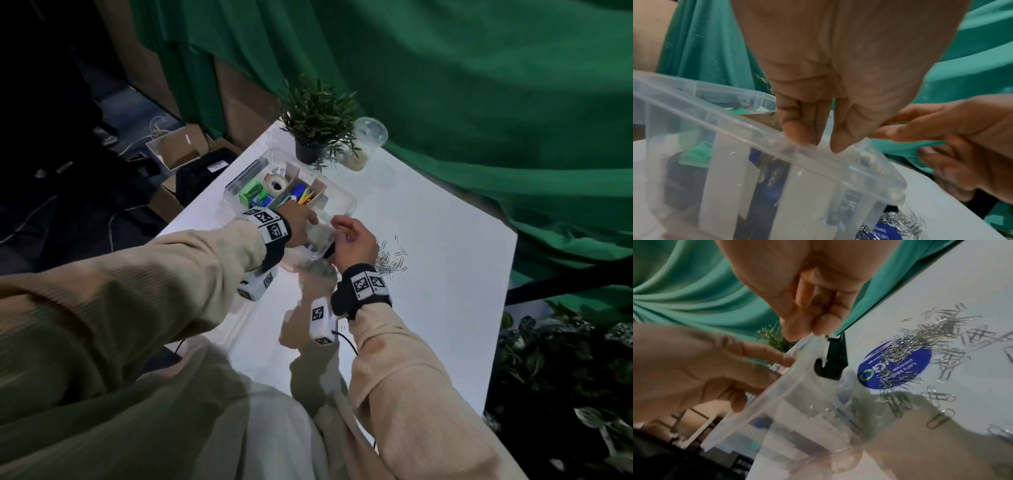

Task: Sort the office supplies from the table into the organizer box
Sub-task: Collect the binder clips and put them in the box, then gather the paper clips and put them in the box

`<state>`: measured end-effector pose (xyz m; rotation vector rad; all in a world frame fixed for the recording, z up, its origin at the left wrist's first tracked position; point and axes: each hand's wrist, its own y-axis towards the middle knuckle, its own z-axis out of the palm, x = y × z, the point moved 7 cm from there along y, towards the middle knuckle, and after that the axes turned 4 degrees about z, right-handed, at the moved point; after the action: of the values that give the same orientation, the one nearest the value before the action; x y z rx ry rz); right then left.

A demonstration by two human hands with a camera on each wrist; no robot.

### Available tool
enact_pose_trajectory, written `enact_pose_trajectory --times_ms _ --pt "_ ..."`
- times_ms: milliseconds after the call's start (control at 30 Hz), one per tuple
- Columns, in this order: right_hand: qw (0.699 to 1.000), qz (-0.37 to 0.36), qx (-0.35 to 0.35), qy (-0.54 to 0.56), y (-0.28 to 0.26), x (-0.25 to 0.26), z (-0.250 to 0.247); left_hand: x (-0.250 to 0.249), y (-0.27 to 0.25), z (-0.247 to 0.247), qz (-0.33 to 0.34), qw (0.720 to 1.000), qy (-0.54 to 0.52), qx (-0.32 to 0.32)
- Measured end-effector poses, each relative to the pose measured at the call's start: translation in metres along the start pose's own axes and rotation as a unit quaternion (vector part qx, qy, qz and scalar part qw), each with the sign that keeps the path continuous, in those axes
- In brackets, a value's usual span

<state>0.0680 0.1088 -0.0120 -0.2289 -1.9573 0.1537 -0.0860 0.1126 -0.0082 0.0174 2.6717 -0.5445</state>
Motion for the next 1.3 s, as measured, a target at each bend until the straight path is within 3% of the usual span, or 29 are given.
enact_pose_trajectory --times_ms 167,367,433,500,567,633,667,767,900,1000,1133,1233,1300 --pt "0.994 0.052 -0.091 -0.003 0.009 -0.047 -0.053 0.009 -0.004 -0.007 -0.022 0.998 -0.035 -0.055" --pt "0.973 0.13 -0.072 -0.178 0.04 -0.112 -0.103 0.009 -0.01 -0.008 -0.039 0.98 -0.083 -0.177" --pt "0.96 0.108 -0.055 -0.254 0.058 -0.116 -0.107 -0.013 -0.024 -0.009 0.013 0.963 -0.071 -0.258" --pt "0.94 0.087 -0.028 -0.329 0.077 -0.117 -0.106 -0.048 -0.041 0.002 0.124 0.947 -0.042 -0.294" --pt "0.925 0.069 0.014 -0.374 0.093 -0.116 -0.098 -0.078 -0.05 0.034 0.225 0.939 -0.033 -0.258" --pt "0.913 0.05 0.065 -0.4 0.107 -0.114 -0.086 -0.094 -0.045 0.068 0.258 0.948 -0.041 -0.181" --pt "0.904 0.046 0.094 -0.413 0.113 -0.116 -0.08 -0.097 -0.037 0.081 0.244 0.958 -0.045 -0.143" --pt "0.871 0.035 0.166 -0.462 0.117 -0.123 -0.065 -0.093 0.005 0.104 0.121 0.991 -0.039 -0.048" --pt "0.855 -0.018 0.193 -0.481 0.089 -0.131 -0.057 -0.104 0.067 0.108 0.058 0.998 0.033 -0.008" --pt "0.87 -0.03 0.203 -0.449 0.064 -0.143 -0.056 -0.119 0.102 0.107 0.058 0.992 0.108 0.037" --pt "0.906 -0.006 0.207 -0.369 0.042 -0.146 -0.064 -0.134 0.132 0.124 0.119 0.971 0.165 0.123" --pt "0.942 -0.009 0.126 -0.312 0.041 -0.138 -0.088 -0.134 0.132 0.132 0.159 0.956 0.198 0.149" --pt "0.952 -0.011 0.073 -0.298 0.045 -0.14 -0.104 -0.132 0.121 0.132 0.155 0.96 0.201 0.117"
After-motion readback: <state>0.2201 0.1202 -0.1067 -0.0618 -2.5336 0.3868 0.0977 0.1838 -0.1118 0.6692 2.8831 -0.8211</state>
